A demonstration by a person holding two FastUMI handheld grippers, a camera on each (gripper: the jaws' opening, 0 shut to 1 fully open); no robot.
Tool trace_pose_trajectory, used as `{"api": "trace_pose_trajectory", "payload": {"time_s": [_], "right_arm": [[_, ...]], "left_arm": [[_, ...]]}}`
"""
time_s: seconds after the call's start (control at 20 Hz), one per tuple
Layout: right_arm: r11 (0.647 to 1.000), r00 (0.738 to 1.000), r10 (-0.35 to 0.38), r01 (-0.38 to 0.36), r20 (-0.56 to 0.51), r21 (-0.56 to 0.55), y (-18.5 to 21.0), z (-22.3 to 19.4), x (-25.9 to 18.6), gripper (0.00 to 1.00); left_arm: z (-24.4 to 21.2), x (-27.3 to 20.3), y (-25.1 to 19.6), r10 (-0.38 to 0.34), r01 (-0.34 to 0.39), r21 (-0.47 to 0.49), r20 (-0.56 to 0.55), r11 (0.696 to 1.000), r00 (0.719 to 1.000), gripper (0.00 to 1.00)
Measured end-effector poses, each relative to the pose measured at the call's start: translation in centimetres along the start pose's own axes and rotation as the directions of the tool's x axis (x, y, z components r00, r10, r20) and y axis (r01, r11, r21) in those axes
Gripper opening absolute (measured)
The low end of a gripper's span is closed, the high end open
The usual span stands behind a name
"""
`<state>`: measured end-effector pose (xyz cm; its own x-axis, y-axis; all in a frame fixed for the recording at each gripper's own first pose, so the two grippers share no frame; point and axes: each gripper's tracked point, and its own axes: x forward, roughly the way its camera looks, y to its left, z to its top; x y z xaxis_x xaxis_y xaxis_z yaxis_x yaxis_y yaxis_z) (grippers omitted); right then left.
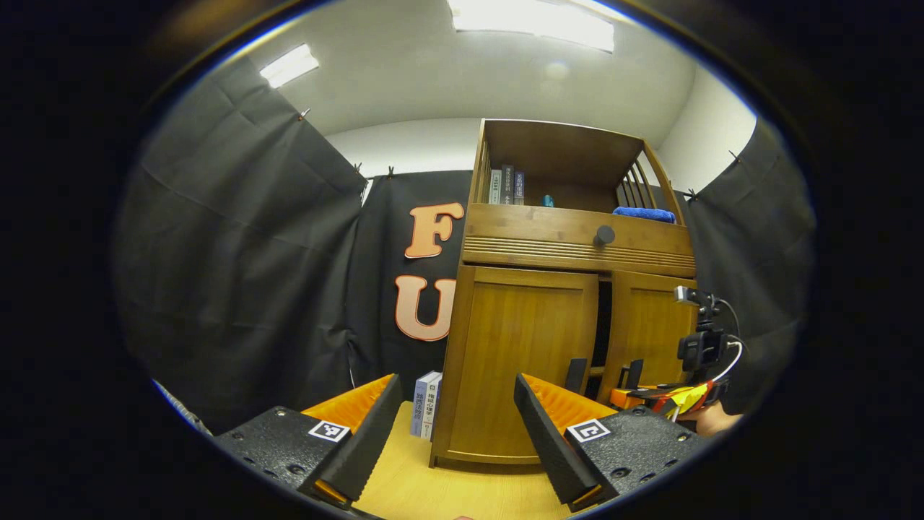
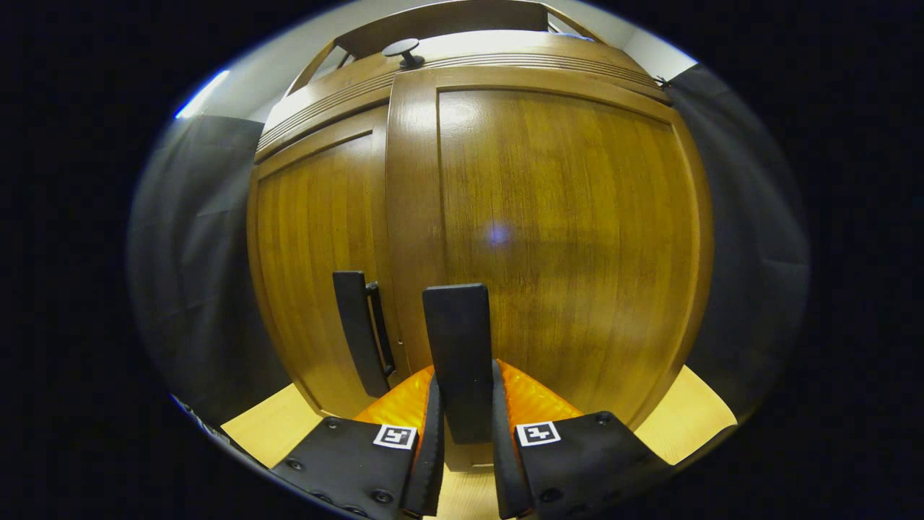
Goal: Open the right door of the double-door shoe cabinet with the right hand, and open the left door with the left hand.
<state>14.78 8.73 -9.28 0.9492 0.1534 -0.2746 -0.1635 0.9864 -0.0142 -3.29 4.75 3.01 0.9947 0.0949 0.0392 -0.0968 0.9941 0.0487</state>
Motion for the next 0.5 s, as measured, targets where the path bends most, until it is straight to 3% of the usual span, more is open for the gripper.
{"api": "trace_pose_trajectory", "payload": {"time_s": [0.15,0.2,0.25,0.3,0.5], "right_arm": [[1.0,1.0,-0.003,0.003,-0.008,0.001,-1.0,-0.3,-2.8,0.32],[1.0,1.0,0.001,-0.001,-0.009,0.004,-1.1,-0.4,-3.8,0.37],[1.0,1.0,0.003,-0.003,-0.01,0.005,-1.4,-0.6,-5.0,0.32],[1.0,1.0,0.003,-0.003,-0.012,0.003,-1.7,-0.7,-5.8,0.32],[1.0,0.999,-0.031,0.031,-0.015,-0.006,-4.0,-1.6,-10.1,0.36]], "left_arm": [[-0.2,-0.2,-0.5,-0.017,0.017,-0.001,-0.009,1.0,1.0,0.91],[-0.3,-0.3,-0.7,-0.022,0.022,-0.005,-0.012,1.0,1.0,0.91],[-0.4,-0.2,-1.0,-0.029,0.029,-0.009,-0.015,1.0,0.999,0.91],[-0.6,-0.2,-1.2,-0.038,0.038,-0.013,-0.018,0.999,0.999,0.94],[-1.0,0.2,-2.9,-0.078,0.078,-0.019,-0.023,0.997,0.997,0.91]]}}
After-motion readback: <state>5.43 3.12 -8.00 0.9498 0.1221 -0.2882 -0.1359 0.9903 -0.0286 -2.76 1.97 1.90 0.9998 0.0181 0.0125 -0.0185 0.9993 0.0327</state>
